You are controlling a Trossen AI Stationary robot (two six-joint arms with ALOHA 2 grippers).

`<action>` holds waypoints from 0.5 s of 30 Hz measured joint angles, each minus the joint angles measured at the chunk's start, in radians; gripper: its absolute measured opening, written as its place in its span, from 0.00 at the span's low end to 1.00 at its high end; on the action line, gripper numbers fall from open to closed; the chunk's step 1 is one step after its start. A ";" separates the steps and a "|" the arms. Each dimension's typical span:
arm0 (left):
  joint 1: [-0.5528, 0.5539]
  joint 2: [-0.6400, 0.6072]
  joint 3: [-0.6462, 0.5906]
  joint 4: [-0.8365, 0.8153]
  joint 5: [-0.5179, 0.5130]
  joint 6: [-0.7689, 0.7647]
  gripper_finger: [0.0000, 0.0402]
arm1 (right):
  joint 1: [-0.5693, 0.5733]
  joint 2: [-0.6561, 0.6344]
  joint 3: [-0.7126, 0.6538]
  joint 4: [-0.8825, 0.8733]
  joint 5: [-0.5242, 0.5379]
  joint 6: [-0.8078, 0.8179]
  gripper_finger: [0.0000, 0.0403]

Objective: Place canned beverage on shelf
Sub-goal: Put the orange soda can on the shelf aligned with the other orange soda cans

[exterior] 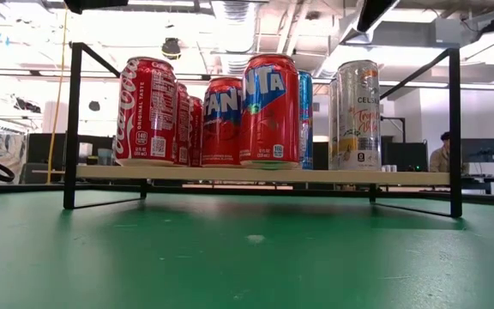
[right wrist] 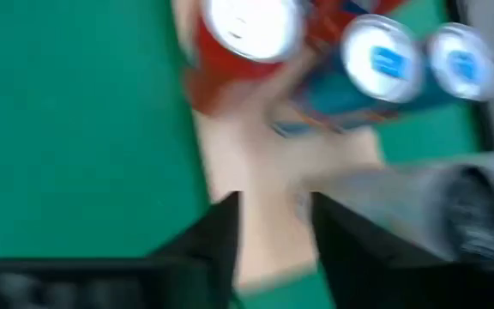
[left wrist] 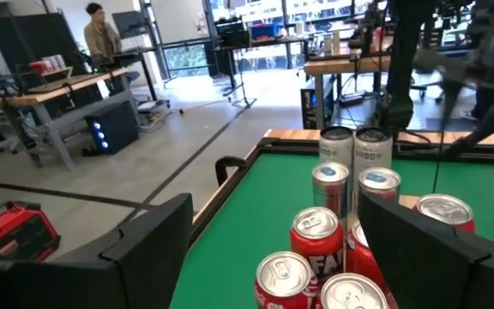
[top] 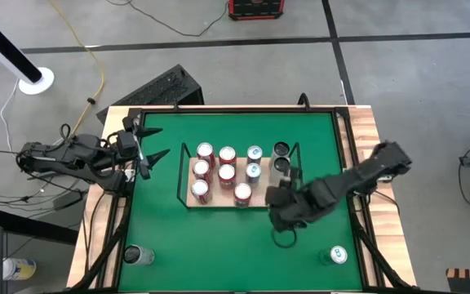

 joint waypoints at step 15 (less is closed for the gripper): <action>0.000 0.000 0.000 -0.106 -0.252 -0.188 0.80 | -0.026 -0.094 -0.516 0.848 0.190 -0.029 0.04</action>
